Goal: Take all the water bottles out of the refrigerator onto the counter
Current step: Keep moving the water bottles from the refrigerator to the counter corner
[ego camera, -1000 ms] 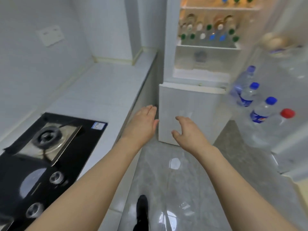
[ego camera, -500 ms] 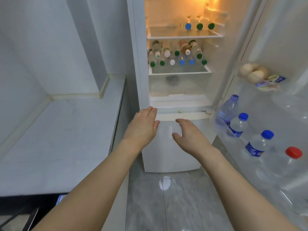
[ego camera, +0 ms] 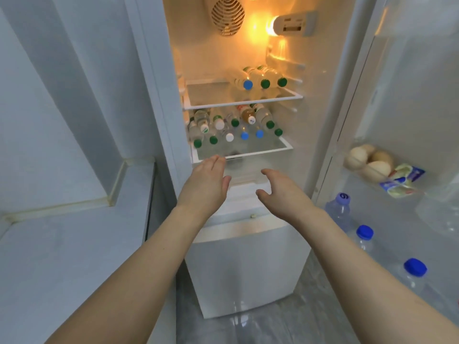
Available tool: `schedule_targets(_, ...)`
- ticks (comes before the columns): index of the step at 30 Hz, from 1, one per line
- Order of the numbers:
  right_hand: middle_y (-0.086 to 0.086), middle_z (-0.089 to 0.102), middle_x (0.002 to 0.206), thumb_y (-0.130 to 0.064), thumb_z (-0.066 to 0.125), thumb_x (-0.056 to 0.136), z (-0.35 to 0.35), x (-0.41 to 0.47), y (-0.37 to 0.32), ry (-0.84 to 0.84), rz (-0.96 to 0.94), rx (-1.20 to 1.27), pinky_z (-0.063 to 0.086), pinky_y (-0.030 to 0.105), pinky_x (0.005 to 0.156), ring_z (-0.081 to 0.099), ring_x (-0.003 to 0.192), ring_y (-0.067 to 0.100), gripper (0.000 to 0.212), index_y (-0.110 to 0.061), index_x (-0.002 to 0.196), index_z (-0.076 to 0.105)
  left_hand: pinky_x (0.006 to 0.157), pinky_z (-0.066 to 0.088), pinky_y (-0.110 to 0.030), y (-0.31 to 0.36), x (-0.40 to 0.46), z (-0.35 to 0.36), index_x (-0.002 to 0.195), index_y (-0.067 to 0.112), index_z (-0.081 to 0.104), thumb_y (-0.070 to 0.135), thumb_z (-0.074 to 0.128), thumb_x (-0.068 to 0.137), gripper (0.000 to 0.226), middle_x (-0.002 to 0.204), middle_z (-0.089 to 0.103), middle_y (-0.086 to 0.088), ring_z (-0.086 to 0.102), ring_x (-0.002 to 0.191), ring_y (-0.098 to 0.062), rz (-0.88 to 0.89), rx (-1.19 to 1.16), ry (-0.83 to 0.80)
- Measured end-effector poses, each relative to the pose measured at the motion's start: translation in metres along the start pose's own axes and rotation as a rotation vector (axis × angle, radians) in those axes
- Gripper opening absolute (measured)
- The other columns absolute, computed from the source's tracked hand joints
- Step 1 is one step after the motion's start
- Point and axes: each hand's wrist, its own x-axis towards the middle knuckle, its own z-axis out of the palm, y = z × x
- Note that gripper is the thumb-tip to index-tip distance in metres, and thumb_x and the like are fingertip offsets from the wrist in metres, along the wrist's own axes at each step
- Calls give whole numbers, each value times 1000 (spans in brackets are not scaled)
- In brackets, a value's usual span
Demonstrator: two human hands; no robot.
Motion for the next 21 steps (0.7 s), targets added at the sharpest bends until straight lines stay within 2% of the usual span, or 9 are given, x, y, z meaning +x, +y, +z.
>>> schedule_targets(9,7,31,155,-27,51,97,-21,119,26,49,7,63,26,31,112,28,142,20,60,-10,150,29,107,32,-35,-8,115,26,140,6,41,27,49,98,48,143,45,-11,41,131,-27,12,32,4)
schedule_targets(12,9,40,149,-23,53,95,-29,158,33,131,33,123,31,33,108,37,136,24,55,-7,145,36,102,36,-35,-9,156,24,138,8,44,26,53,95,47,139,49,-9,45,125,-27,39,41,55)
schedule_targets(16,12,54,132,-18,53,92,-47,211,36,259,76,233,43,37,93,51,119,29,42,-7,132,49,88,43,-38,-7,218,20,131,11,49,28,55,94,41,121,58,-9,54,111,-28,41,-10,102)
schedule_targets(21,10,57,129,-19,51,92,-73,274,33,431,90,295,45,36,90,55,115,29,38,-12,129,50,78,37,-30,-4,288,17,133,13,45,31,51,96,42,125,55,-8,52,111,-26,22,-73,121)
